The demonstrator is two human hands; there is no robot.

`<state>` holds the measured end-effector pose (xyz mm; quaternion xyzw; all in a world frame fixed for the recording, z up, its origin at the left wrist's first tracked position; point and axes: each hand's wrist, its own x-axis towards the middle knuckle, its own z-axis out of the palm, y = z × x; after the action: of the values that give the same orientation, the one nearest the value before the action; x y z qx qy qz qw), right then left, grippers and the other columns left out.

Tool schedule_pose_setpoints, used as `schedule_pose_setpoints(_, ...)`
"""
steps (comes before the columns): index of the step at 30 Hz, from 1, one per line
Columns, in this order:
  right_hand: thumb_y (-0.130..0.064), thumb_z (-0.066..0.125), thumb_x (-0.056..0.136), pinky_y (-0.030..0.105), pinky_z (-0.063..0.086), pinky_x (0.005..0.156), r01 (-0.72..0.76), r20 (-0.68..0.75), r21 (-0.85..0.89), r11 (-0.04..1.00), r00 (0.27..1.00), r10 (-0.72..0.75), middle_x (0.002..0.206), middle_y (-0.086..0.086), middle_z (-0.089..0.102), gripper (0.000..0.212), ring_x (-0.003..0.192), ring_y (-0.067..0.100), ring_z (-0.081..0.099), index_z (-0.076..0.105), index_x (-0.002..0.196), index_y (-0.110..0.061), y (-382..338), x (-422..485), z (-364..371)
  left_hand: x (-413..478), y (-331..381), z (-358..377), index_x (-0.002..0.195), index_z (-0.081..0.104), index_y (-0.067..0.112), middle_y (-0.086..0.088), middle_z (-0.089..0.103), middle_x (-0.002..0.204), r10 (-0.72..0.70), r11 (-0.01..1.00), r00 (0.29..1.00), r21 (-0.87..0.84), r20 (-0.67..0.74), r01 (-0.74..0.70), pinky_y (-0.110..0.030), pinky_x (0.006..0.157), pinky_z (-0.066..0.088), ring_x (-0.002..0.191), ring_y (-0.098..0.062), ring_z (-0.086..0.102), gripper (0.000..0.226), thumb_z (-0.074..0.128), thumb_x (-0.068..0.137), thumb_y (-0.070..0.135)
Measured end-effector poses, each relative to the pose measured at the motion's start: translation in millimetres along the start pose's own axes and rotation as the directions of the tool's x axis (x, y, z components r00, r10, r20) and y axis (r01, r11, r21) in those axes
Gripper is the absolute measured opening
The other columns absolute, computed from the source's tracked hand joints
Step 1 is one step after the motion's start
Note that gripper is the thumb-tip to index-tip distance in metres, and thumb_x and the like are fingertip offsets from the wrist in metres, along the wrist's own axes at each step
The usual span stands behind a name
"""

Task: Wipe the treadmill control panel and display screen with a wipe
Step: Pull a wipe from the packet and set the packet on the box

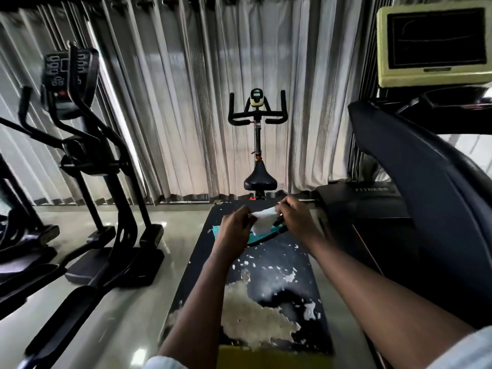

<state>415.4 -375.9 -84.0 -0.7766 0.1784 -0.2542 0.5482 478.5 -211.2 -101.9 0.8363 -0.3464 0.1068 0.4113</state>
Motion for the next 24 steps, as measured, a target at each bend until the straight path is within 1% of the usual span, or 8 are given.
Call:
schedule_pose_setpoints(2,-0.037,0.062,0.078,0.032,0.048,0.067,-0.02,0.069,0.078,0.997,0.998,0.015,0.087,0.006,0.066,0.032,0.076,0.017,0.061,0.06,0.096,-0.01,0,-37,-19,-34,26,-2,0.091,0.061,0.01,-0.006,0.065,0.074,-0.043,0.999,0.999,0.029,-0.027,0.044,-0.037,0.058,0.046,0.067,-0.026,0.059,0.006,0.061,0.094,0.015)
schedule_pose_setpoints(5,-0.032,0.07,0.089,0.019,0.048,0.071,-0.031,0.267,0.164,0.986,0.964,-0.014,0.105,0.003,0.061,0.04,0.09,0.011,0.058,0.055,0.119,-0.01,-3,-94,-44,-82,64,-11,0.089,0.057,0.012,-0.003,0.059,0.071,-0.114,0.993,0.993,0.005,-0.035,0.114,-0.033,0.056,0.044,0.066,-0.027,0.058,0.008,0.055,0.097,0.013)
schedule_pose_setpoints(8,-0.031,0.074,0.086,0.034,0.048,0.071,0.017,0.334,0.095,0.995,0.941,-0.048,0.083,0.014,0.062,0.033,0.077,0.015,0.057,0.062,0.107,-0.007,-3,-148,-68,-129,105,-24,0.084,0.053,0.019,-0.006,0.062,0.079,-0.181,0.983,0.983,-0.017,-0.012,0.181,-0.037,0.062,0.054,0.071,-0.03,0.064,0.015,0.051,0.098,0.015)
schedule_pose_setpoints(10,-0.031,0.071,0.089,0.039,0.049,0.065,0.07,0.336,0.064,0.996,0.938,-0.087,0.085,0.031,0.065,0.034,0.07,0.021,0.059,0.065,0.099,0.001,-7,-188,-81,-165,129,-35,0.087,0.055,0.02,-0.009,0.065,0.083,-0.222,0.975,0.975,-0.016,0.0,0.222,-0.047,0.066,0.058,0.074,-0.033,0.067,0.013,0.051,0.099,0.021)
schedule_pose_setpoints(13,-0.019,0.065,0.095,0.04,0.049,0.062,0.088,0.337,0.111,0.99,0.934,-0.121,0.095,0.037,0.065,0.027,0.071,0.028,0.061,0.065,0.104,0.007,-22,-246,-94,-219,168,-49,0.097,0.054,0.017,-0.012,0.066,0.082,-0.24,0.971,0.97,-0.031,-0.03,0.239,-0.049,0.063,0.057,0.068,-0.031,0.066,0.013,0.046,0.102,0.026)
schedule_pose_setpoints(17,-0.01,0.063,0.094,0.034,0.051,0.062,0.074,0.321,0.128,0.989,0.941,-0.112,0.1,0.029,0.069,0.022,0.079,0.028,0.064,0.063,0.112,0.003,-35,-331,-113,-296,217,-63,0.114,0.051,0.009,0.001,0.057,0.075,-0.15,0.989,0.987,-0.018,-0.063,0.149,-0.011,0.05,0.043,0.062,-0.009,0.055,0.015,0.042,0.105,0.015)
schedule_pose_setpoints(21,-0.043,0.064,0.088,0.038,0.051,0.066,0.125,0.188,0.063,0.99,0.973,-0.135,0.085,0.014,0.069,0.023,0.074,0.025,0.064,0.064,0.09,-0.02,-33,-415,-143,-372,254,-60,0.106,0.055,0.011,-0.002,0.061,0.083,-0.127,0.99,0.992,-0.053,-0.004,0.127,-0.007,0.05,0.036,0.065,-0.013,0.053,0.01,0.046,0.102,0.014)
schedule_pose_setpoints(24,-0.04,0.063,0.089,0.035,0.046,0.062,0.148,0.092,-0.022,0.989,0.985,-0.145,0.073,0.002,0.067,0.022,0.066,0.017,0.062,0.062,0.078,-0.021,-27,-467,-180,-412,287,-43,0.096,0.053,0.014,-0.005,0.064,0.083,-0.096,0.993,0.993,-0.064,0.065,0.1,-0.011,0.046,0.033,0.062,-0.011,0.054,0.007,0.049,0.102,0.017)
